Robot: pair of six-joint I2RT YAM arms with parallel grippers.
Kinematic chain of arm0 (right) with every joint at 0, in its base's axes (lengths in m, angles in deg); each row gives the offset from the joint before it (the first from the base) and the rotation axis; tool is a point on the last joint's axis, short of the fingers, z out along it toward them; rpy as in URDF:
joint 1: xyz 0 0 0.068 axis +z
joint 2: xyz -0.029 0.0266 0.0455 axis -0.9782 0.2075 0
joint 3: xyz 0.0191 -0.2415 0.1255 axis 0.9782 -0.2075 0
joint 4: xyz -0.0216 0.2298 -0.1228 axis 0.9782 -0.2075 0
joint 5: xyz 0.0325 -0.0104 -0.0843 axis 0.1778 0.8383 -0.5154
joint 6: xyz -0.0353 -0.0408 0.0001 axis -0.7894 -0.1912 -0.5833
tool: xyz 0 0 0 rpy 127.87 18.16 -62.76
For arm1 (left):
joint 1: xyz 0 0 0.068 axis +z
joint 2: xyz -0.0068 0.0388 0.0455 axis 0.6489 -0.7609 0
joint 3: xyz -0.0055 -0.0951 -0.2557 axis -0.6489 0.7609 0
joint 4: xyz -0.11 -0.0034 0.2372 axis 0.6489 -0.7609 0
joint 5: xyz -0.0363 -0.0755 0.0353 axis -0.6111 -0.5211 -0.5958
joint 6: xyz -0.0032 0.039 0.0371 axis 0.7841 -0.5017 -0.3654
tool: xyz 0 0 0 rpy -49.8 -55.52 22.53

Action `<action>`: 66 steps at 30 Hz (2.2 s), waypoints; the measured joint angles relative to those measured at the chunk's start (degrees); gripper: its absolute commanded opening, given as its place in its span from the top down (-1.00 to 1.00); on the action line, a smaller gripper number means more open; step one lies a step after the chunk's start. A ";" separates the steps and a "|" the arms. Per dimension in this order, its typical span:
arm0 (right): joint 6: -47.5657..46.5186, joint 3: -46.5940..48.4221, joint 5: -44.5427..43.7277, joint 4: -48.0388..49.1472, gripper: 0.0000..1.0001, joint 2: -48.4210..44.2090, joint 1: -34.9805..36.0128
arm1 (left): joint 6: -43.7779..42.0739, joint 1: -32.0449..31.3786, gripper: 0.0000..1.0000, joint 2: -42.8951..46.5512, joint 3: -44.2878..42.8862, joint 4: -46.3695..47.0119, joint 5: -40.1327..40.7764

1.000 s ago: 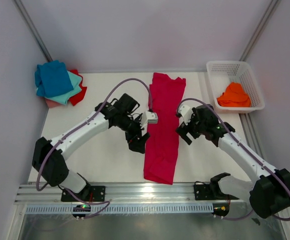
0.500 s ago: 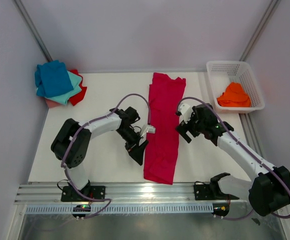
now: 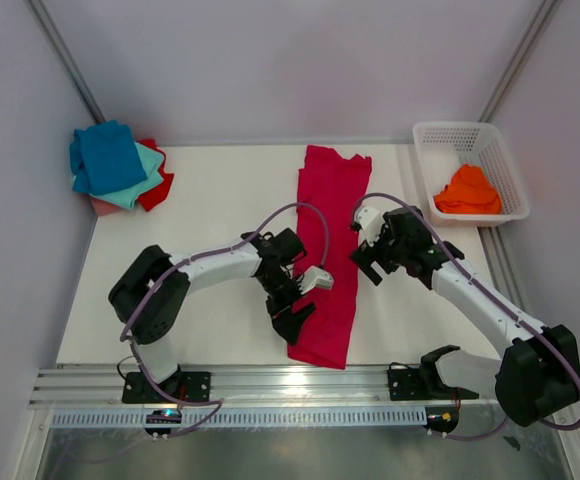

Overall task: Fold and stack the t-shirts
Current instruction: Fold the tshirt

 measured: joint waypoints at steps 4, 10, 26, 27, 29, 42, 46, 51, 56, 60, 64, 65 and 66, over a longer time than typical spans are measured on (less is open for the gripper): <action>0.00 0.00 -0.42 0.04 -0.99 0.37 0.00 | 0.09 -1.60 -0.98 0.00 -1.44 -0.07 0.11; -0.02 0.00 -0.76 0.44 -0.99 0.39 0.00 | 0.11 -2.19 -0.98 -0.02 -1.66 -0.15 0.09; -0.02 0.00 -1.75 0.46 -0.99 1.03 0.00 | 1.07 -7.74 -0.98 -5.57 -4.50 -0.13 -0.11; -0.04 0.00 -1.90 0.39 -0.99 1.03 0.00 | 1.20 -7.93 -0.98 -5.84 -4.59 -0.13 -0.26; -0.04 0.00 -2.25 0.35 -0.99 1.03 -0.09 | 1.33 -8.00 -0.98 -6.29 -4.81 -0.15 -0.46; -0.04 0.00 -3.54 0.33 -0.99 1.03 -0.24 | 1.44 -8.20 -0.53 -8.37 -6.62 -0.61 0.09; -0.02 0.00 -3.30 0.48 -0.99 1.03 -0.33 | 1.53 -8.22 -0.13 -10.16 -8.04 -0.90 0.50; -0.02 0.00 -2.84 0.57 -0.99 1.03 -0.11 | 1.05 -8.31 0.61 -12.07 -9.16 -1.68 0.57; -0.02 0.00 -2.73 0.66 -0.99 1.03 -0.11 | 0.37 -8.33 1.00 -12.70 -10.86 -4.57 0.50; 0.00 0.00 -2.71 0.83 -0.99 1.03 -0.11 | -0.42 -8.31 1.00 -12.61 -13.29 -7.91 0.55; 0.15 0.00 -2.67 0.87 -0.99 1.03 -0.11 | -0.37 -8.31 1.00 -11.52 -14.23 -10.84 0.55; 0.33 0.00 -2.73 1.01 -0.99 1.03 -0.11 | -0.33 -8.31 1.00 -11.17 -14.58 -11.82 0.55; 0.66 0.00 -2.91 1.27 -0.99 1.03 -0.11 | -0.28 -8.28 1.00 -10.93 -15.06 -12.76 0.50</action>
